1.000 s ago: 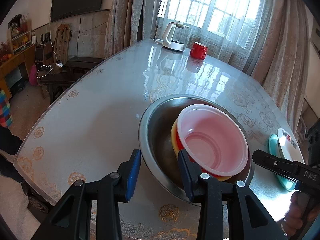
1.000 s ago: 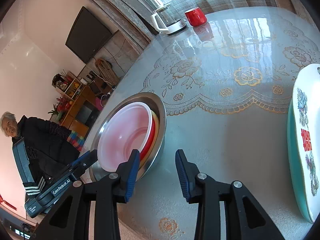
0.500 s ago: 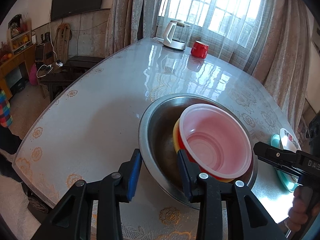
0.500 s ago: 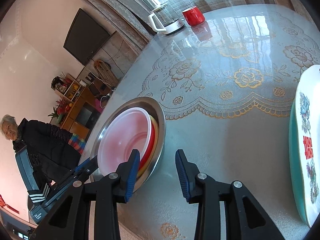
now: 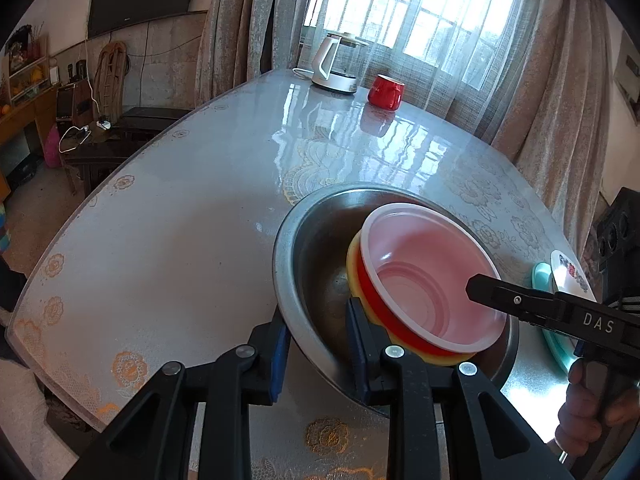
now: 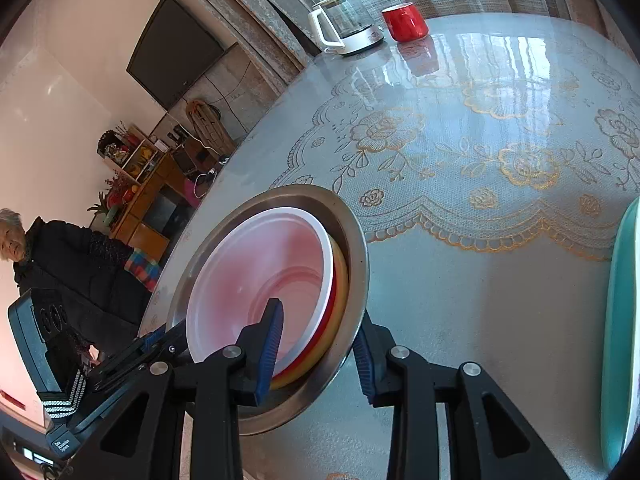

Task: Organize plates and bowls
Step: 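Lift the steel bowl with nested bowls using both grippers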

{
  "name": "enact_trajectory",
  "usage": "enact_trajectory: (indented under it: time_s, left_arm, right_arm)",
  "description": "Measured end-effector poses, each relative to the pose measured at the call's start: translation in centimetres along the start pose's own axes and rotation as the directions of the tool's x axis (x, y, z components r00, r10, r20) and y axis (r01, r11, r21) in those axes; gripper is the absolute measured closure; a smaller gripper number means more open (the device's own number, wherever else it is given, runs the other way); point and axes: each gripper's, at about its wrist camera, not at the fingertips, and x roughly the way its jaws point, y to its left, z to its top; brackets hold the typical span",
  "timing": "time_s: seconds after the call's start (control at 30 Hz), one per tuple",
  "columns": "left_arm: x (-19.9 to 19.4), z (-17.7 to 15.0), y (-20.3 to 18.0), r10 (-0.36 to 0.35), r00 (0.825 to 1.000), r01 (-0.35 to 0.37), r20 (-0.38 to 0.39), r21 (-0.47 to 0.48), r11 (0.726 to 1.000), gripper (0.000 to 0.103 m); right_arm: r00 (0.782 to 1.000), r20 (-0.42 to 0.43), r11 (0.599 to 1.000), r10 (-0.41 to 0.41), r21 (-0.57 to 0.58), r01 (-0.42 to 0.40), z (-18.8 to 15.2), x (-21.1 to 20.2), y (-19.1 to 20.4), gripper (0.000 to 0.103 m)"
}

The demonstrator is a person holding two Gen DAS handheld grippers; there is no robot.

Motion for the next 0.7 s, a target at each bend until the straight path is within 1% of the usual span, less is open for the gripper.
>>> enact_trajectory:
  time_s: [0.1, 0.2, 0.27, 0.33, 0.4, 0.47, 0.6, 0.7]
  left_arm:
    - [0.1, -0.2, -0.8, -0.027, 1.0, 0.027, -0.009, 0.007, 1.0, 0.076]
    - [0.3, -0.6, -2.2, -0.04, 0.999, 0.041, -0.016, 0.041, 0.998, 0.076]
    - [0.4, -1.0, -3.3, -0.054, 0.998, 0.055, -0.021, 0.065, 0.996, 0.076]
    - [0.4, -1.1, -4.3, -0.072, 0.997, 0.074, -0.025, 0.087, 0.993, 0.075]
    - [0.4, -1.2, -4.8, -0.087, 0.996, 0.089, -0.029, 0.086, 0.992, 0.074]
    - [0.5, -1.0, -4.9, -0.092, 0.995, 0.094, -0.031, 0.071, 0.993, 0.07]
    - [-0.2, -0.9, -4.2, -0.089, 0.996, 0.089, -0.008, 0.045, 0.995, 0.066]
    - [-0.9, -0.7, -3.7, -0.081, 0.997, 0.08, 0.013, 0.027, 0.996, 0.065]
  right_arm:
    - [1.0, 0.015, 1.0, -0.022, 0.0, 0.022, -0.3, -1.0, -0.4, 0.069]
    - [0.999, 0.026, 0.999, -0.047, 0.009, 0.046, -0.9, -2.0, -1.2, 0.067]
    - [0.997, 0.035, 0.998, -0.064, 0.026, 0.064, -1.2, -2.8, -1.9, 0.067]
    - [0.997, 0.035, 0.996, -0.066, 0.061, 0.064, -1.4, -3.2, -3.1, 0.066]
    - [0.997, 0.044, 0.993, -0.061, 0.099, 0.057, -1.4, -3.8, -4.1, 0.065]
    - [0.995, 0.062, 0.991, -0.077, 0.115, 0.07, -1.3, -4.5, -4.4, 0.065]
    - [0.975, 0.159, 0.987, -0.156, 0.068, 0.147, -1.1, -6.6, -3.3, 0.065]
    - [0.97, 0.187, 0.987, -0.156, 0.009, 0.157, -0.7, -7.2, -2.3, 0.065]
